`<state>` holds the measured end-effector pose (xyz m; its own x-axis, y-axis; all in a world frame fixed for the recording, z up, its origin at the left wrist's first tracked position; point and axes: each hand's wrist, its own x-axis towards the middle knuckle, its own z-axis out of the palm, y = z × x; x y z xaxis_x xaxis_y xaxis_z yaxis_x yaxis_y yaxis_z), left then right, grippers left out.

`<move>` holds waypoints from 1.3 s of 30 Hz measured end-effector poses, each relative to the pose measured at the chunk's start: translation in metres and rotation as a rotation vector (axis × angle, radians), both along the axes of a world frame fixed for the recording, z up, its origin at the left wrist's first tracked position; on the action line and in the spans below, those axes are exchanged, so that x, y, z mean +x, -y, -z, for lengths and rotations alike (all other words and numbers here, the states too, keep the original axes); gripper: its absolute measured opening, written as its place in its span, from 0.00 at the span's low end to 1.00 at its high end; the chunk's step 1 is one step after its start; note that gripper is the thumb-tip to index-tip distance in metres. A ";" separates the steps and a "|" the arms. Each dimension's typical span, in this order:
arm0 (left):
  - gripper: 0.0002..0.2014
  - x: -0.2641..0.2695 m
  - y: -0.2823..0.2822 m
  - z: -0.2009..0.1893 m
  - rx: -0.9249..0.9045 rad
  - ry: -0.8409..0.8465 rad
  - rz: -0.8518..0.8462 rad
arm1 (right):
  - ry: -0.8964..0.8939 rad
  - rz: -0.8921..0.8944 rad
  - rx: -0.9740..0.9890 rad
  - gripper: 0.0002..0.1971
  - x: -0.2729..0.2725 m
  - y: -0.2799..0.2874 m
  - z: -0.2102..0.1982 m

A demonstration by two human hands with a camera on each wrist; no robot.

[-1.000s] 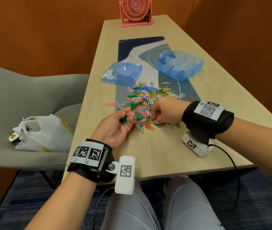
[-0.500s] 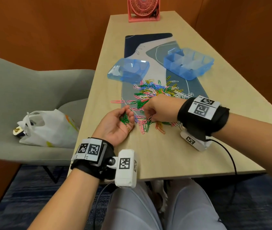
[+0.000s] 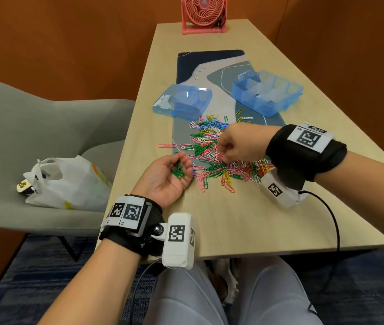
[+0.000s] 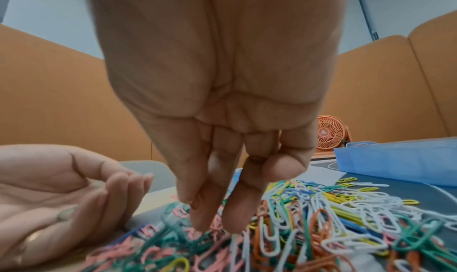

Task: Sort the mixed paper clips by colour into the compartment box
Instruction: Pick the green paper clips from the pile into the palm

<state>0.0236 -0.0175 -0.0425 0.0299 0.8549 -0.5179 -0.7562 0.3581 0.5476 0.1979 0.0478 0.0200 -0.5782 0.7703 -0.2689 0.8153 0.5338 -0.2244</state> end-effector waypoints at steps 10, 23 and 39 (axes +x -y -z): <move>0.09 0.007 0.003 -0.003 0.003 -0.026 0.012 | -0.034 0.035 0.057 0.09 0.000 0.000 0.005; 0.09 0.008 0.003 -0.004 0.013 -0.021 0.003 | -0.039 -0.044 0.017 0.01 -0.003 0.005 0.013; 0.15 0.025 0.013 -0.014 0.063 0.091 0.018 | -0.336 0.057 -0.046 0.12 0.001 0.005 -0.005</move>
